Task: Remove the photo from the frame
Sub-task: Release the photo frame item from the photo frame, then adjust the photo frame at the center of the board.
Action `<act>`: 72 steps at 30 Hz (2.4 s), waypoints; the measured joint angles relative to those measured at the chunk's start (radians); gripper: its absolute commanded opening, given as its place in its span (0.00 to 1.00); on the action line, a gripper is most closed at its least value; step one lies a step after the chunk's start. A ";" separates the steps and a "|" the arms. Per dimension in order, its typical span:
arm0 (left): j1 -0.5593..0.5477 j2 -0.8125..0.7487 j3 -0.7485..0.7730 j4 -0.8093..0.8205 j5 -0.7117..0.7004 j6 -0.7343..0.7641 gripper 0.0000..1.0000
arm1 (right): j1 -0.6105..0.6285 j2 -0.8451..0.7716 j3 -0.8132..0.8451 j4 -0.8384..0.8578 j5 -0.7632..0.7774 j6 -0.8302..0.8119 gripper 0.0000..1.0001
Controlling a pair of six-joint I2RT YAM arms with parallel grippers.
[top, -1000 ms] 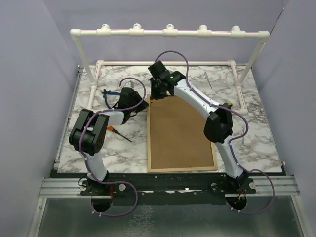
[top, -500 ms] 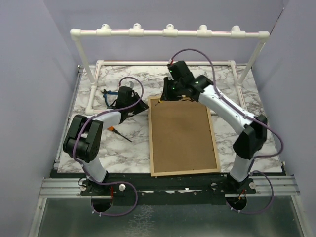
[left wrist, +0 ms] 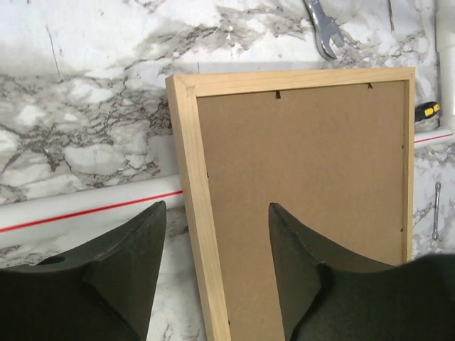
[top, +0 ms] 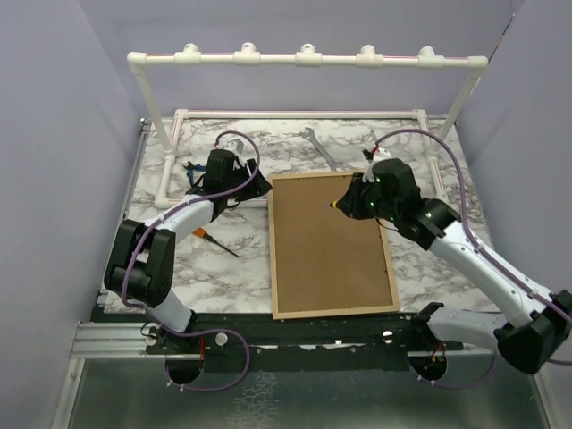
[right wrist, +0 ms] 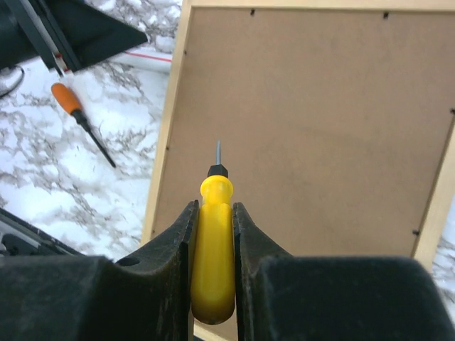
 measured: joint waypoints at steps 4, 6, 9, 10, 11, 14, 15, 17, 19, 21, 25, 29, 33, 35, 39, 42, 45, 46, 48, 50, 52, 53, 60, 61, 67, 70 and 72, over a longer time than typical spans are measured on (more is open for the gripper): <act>-0.003 -0.003 0.034 -0.011 0.001 0.054 0.88 | 0.001 -0.180 -0.178 0.064 -0.010 -0.002 0.00; -0.007 -0.005 0.047 -0.013 0.000 0.070 0.99 | 0.001 -0.262 -0.253 0.072 -0.008 0.011 0.01; -0.028 -0.019 0.048 -0.031 -0.014 0.078 0.99 | 0.002 -0.339 -0.315 0.067 0.025 0.039 0.01; -0.040 -0.027 0.048 -0.043 -0.024 0.079 0.99 | 0.002 -0.360 -0.330 0.059 0.047 0.049 0.01; -0.056 -0.036 0.047 -0.059 -0.037 0.079 0.99 | 0.002 -0.380 -0.341 0.049 0.073 0.062 0.01; -0.112 -0.092 0.018 -0.113 -0.095 0.075 0.99 | 0.002 -0.429 -0.362 0.016 0.163 0.114 0.00; -0.127 -0.111 0.006 -0.133 -0.116 0.070 0.99 | 0.002 -0.441 -0.365 0.003 0.194 0.132 0.01; -0.154 -0.158 -0.033 -0.175 -0.159 0.052 0.99 | 0.002 -0.457 -0.367 -0.021 0.257 0.173 0.01; -0.159 -0.213 -0.089 -0.220 -0.214 0.010 0.99 | 0.002 -0.464 -0.370 -0.035 0.309 0.206 0.01; -0.142 -0.298 -0.164 -0.262 -0.258 -0.043 0.99 | 0.002 -0.464 -0.372 -0.042 0.344 0.229 0.01; -0.104 -0.476 -0.301 -0.307 -0.275 -0.146 0.98 | 0.002 -0.445 -0.373 -0.047 0.368 0.253 0.00; -0.104 -0.591 -0.372 -0.302 -0.205 -0.199 0.96 | 0.002 -0.411 -0.378 -0.047 0.367 0.261 0.01; -0.111 -0.641 -0.420 -0.298 -0.144 -0.223 0.92 | 0.002 -0.399 -0.415 -0.034 0.339 0.254 0.00; -0.117 -0.642 -0.435 -0.298 -0.123 -0.227 0.90 | 0.002 -0.397 -0.430 -0.034 0.322 0.251 0.01; -0.165 -0.634 -0.443 -0.293 -0.116 -0.235 0.85 | 0.002 -0.397 -0.433 -0.027 0.311 0.249 0.01; -0.235 -0.610 -0.443 -0.275 -0.129 -0.243 0.80 | 0.002 -0.398 -0.433 -0.023 0.311 0.248 0.00; -0.298 -0.565 -0.443 -0.259 -0.153 -0.249 0.74 | 0.002 -0.401 -0.433 -0.023 0.311 0.247 0.01; -0.315 -0.549 -0.443 -0.256 -0.166 -0.253 0.73 | 0.002 -0.402 -0.434 -0.023 0.312 0.246 0.01; -0.342 -0.525 -0.443 -0.255 -0.188 -0.259 0.69 | 0.002 -0.406 -0.434 -0.023 0.312 0.246 0.01; -0.371 -0.501 -0.443 -0.248 -0.219 -0.263 0.66 | 0.002 -0.411 -0.434 -0.023 0.311 0.245 0.01; -0.399 -0.481 -0.443 -0.239 -0.245 -0.267 0.63 | 0.002 -0.416 -0.434 -0.022 0.311 0.241 0.01; -0.418 -0.467 -0.442 -0.235 -0.257 -0.267 0.61 | 0.002 -0.418 -0.434 -0.021 0.311 0.238 0.01; -0.475 -0.372 -0.400 -0.233 -0.337 -0.270 0.50 | 0.002 -0.422 -0.442 -0.019 0.299 0.227 0.01; -0.477 -0.363 -0.397 -0.232 -0.346 -0.273 0.49 | 0.002 -0.422 -0.443 -0.019 0.296 0.227 0.01; -0.478 -0.306 -0.393 -0.230 -0.401 -0.294 0.37 | 0.002 -0.424 -0.443 -0.019 0.288 0.220 0.01; -0.479 -0.295 -0.374 -0.231 -0.420 -0.301 0.30 | 0.002 -0.430 -0.443 -0.019 0.288 0.219 0.01; -0.474 -0.285 -0.357 -0.232 -0.437 -0.301 0.27 | 0.002 -0.435 -0.443 -0.019 0.289 0.216 0.01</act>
